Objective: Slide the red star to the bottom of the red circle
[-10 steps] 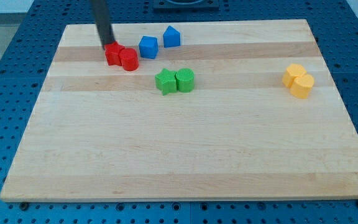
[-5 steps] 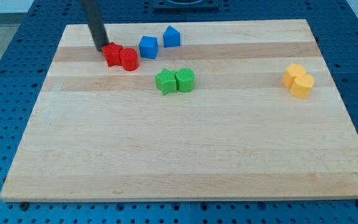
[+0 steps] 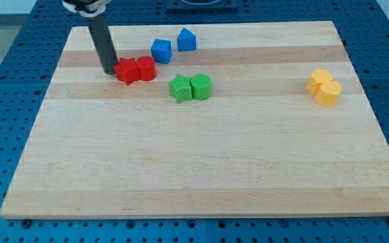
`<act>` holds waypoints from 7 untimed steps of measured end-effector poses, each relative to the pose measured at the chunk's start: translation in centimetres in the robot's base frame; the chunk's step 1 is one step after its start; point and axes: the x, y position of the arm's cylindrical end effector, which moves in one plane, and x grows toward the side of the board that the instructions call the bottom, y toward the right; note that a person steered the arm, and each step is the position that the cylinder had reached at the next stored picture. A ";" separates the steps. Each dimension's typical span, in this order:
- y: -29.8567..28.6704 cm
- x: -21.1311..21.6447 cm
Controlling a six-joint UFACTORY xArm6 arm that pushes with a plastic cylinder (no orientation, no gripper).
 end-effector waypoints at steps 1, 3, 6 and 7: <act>-0.6 3.3; 0.3 8.0; -1.3 -5.8; 0.7 -5.3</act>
